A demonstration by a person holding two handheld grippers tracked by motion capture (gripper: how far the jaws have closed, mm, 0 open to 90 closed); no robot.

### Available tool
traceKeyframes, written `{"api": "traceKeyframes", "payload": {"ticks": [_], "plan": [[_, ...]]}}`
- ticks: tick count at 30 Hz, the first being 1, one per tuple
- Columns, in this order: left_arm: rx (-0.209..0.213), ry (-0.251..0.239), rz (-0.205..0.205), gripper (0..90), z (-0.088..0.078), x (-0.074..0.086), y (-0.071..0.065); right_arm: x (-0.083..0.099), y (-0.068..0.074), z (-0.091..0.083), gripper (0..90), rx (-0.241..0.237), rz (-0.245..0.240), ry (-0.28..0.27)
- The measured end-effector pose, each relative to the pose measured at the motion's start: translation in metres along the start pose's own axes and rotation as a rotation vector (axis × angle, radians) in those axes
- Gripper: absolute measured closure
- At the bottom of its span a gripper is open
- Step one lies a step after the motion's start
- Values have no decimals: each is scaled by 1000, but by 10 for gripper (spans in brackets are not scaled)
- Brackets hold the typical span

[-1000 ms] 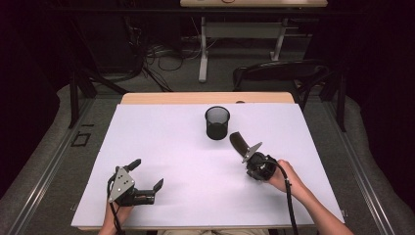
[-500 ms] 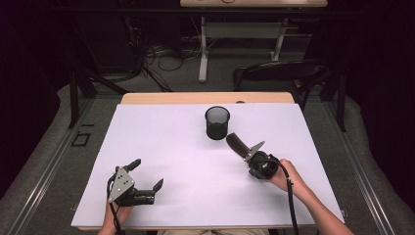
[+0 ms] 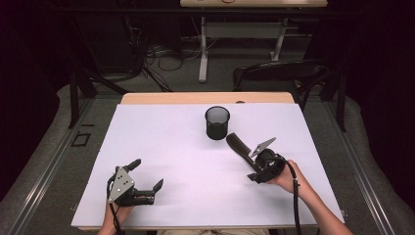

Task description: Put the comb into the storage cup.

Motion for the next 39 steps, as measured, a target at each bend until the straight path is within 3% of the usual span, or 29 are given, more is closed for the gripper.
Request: {"api": "traceKeyframes", "payload": {"ticks": [9, 16, 28, 39], "plan": [[1, -2, 1, 1, 0, 0, 0, -1, -4, -10, 160, 20, 23, 0], [3, -4, -2, 1, 0, -1, -1, -3, -11, -8, 77, 47, 38, 4], [2, -1, 1, 1, 1, -1, -1, -20, -17, -6, 15, 71, 65, -14], [4, 2, 3, 1, 2, 0, -1, -36, -21, 8, 0, 85, 69, 23]]}}
Point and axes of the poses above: each handheld gripper's, and its own axes: z roughly forward along the jaws, x roughly out of its underside, y roughly to its left, the point moved 6 cm from there along z, roughly forward along the jaws, and after that the axes turned 8 degrees about z, right-handed, at the moved point
